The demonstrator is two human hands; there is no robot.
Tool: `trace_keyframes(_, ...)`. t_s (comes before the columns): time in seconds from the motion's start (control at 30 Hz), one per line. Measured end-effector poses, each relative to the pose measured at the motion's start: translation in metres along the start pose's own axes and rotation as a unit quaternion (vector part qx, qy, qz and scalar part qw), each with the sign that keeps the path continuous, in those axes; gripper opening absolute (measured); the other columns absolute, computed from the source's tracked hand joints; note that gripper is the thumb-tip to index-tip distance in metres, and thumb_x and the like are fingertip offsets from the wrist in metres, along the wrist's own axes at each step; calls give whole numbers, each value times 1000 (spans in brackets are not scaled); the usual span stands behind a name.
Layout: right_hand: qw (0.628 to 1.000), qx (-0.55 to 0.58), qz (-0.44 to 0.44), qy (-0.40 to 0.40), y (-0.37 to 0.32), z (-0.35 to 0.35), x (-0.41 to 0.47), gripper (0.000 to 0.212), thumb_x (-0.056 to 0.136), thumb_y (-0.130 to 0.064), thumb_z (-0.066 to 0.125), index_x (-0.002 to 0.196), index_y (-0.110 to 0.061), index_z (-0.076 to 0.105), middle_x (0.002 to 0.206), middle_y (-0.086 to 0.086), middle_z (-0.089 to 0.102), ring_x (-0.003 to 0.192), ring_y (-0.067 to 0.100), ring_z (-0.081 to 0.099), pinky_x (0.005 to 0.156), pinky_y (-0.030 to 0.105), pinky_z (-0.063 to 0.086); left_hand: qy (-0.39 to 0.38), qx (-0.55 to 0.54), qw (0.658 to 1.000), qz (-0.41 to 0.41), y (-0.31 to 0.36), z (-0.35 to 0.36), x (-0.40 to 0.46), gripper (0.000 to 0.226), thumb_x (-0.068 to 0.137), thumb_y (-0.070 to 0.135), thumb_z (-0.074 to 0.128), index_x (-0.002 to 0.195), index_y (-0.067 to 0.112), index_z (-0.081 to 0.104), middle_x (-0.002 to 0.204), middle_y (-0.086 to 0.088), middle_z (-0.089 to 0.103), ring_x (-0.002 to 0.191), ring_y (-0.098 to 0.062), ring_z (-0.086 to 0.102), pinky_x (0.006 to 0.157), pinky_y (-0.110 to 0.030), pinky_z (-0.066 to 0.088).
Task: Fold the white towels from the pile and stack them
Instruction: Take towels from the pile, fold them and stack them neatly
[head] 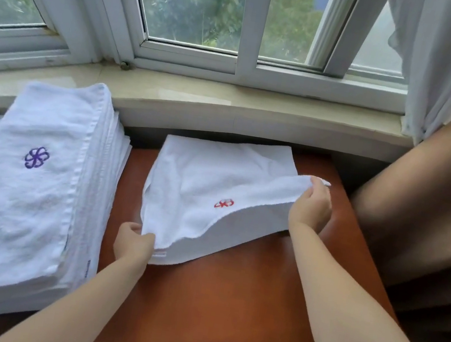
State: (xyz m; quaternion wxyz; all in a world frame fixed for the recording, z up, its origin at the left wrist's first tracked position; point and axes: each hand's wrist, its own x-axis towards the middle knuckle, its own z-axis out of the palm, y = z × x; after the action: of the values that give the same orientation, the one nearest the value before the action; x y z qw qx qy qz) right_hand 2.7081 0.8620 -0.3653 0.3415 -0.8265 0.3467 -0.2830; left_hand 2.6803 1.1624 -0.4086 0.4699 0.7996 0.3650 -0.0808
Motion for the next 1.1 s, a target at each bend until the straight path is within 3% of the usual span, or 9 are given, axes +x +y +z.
trace_keyframes(0.13,978,28,198,-55,22,3,0,69,91,8,42,149,-25,24,120,8,55,97,24,55,79,35,46,-9,15,998,-55,-9,8,-3,24,81,4,49,102,-1,60,85,-11,57,73,-28,52,59,-30,40)
trace_keyframes(0.27,936,53,338,-82,48,9,-3,52,89,-8,55,139,-9,39,130,16,55,113,38,57,92,41,50,-44,56,993,-94,-11,14,-10,32,84,10,55,112,-3,61,92,-12,59,81,-29,55,70,-32,46)
trace_keyframes(0.4,942,-6,308,-135,57,17,1,42,96,-29,49,131,-8,53,135,13,50,122,35,47,98,46,45,-12,126,981,-145,-7,17,-11,50,86,23,62,131,3,52,138,-15,35,112,-34,46,95,-45,47)
trace_keyframes(0.5,948,-66,268,-157,62,19,6,41,96,-33,47,132,-15,55,141,8,35,129,30,31,100,42,39,-44,-19,982,-183,-4,18,-9,47,86,26,65,127,4,53,124,-11,45,96,-29,53,79,-41,56)
trace_keyframes(0.63,940,-14,287,-183,63,19,11,46,96,-31,46,139,-14,48,144,7,31,122,30,38,98,43,42,-67,-159,958,-227,1,15,-8,25,90,26,63,105,9,54,91,-6,53,72,-21,58,39,-20,45)
trace_keyframes(0.73,924,81,328,-178,59,17,14,47,95,-26,49,140,-13,47,142,7,38,106,27,49,83,34,42,-94,-161,950,-250,0,13,-6,19,92,21,60,104,9,53,92,-11,53,71,-24,61,43,-25,50)
trace_keyframes(0.87,885,185,368,-216,52,16,12,47,92,-26,53,138,-15,48,128,5,56,108,25,54,88,33,41,-91,-119,964,-219,-2,14,-2,19,93,16,58,107,5,51,95,-12,55,60,-21,64,42,-21,49)
trace_keyframes(1.03,810,333,419,-239,44,9,7,22,94,-20,55,115,-16,56,98,1,63,82,16,60,69,25,47,-91,-124,970,-191,4,13,-4,17,93,11,60,103,2,49,89,-10,51,56,-20,65,41,-21,51)
trace_keyframes(1.1,826,355,391,-195,40,8,6,15,92,-12,55,106,-12,59,87,1,62,75,16,59,66,25,48,-88,-143,970,-175,9,9,-6,18,91,8,62,103,0,51,90,-8,50,60,-23,66,43,-22,53)
